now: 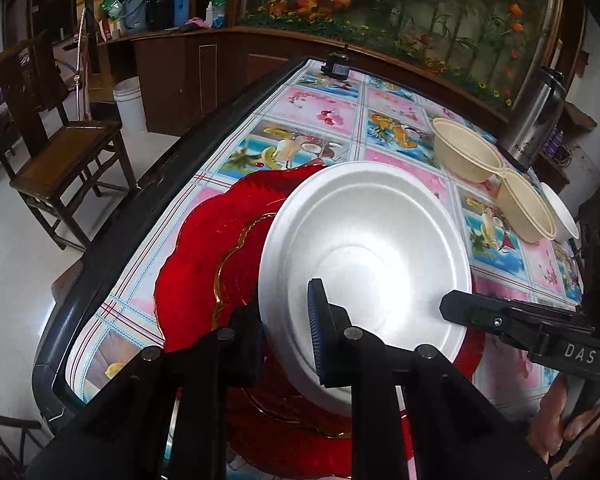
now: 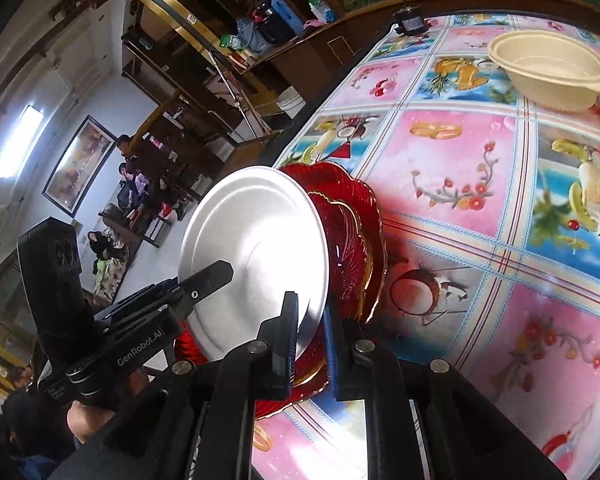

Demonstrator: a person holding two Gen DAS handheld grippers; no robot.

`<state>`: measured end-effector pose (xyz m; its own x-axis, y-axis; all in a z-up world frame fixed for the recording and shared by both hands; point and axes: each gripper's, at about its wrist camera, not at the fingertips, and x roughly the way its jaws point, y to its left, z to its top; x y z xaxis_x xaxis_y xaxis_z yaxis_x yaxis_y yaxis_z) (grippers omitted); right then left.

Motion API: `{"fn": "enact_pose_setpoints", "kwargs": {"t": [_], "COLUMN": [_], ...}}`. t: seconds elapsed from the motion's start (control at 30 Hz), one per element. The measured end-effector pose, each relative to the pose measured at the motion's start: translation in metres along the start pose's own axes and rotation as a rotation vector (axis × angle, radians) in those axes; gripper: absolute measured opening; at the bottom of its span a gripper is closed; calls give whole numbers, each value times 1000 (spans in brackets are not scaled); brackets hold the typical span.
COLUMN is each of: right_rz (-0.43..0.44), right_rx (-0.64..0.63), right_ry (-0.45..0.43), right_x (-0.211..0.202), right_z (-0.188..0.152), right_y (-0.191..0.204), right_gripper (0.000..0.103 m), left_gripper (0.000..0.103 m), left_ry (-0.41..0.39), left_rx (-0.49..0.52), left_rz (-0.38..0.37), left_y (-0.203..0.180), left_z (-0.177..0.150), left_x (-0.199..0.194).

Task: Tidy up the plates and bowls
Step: 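Lower the white plate onto the red plate stack and open the left tool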

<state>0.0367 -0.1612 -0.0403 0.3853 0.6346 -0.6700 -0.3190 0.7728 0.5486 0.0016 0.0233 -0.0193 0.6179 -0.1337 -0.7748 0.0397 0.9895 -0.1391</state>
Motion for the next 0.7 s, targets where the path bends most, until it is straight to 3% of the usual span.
{"fn": "enact_pose_setpoints", "kwargs": {"t": [0.7], "right_rz": [27], "right_rx": [-46], "right_ry": [-28], "right_x": [0], "right_z": [-10], "right_y": [11], "right_gripper": [15], "left_gripper": [17], "left_ry": [21], "left_rx": [-21], "left_rz": [33], "left_y": [15], "left_z": [-5], "left_x": [5]}}
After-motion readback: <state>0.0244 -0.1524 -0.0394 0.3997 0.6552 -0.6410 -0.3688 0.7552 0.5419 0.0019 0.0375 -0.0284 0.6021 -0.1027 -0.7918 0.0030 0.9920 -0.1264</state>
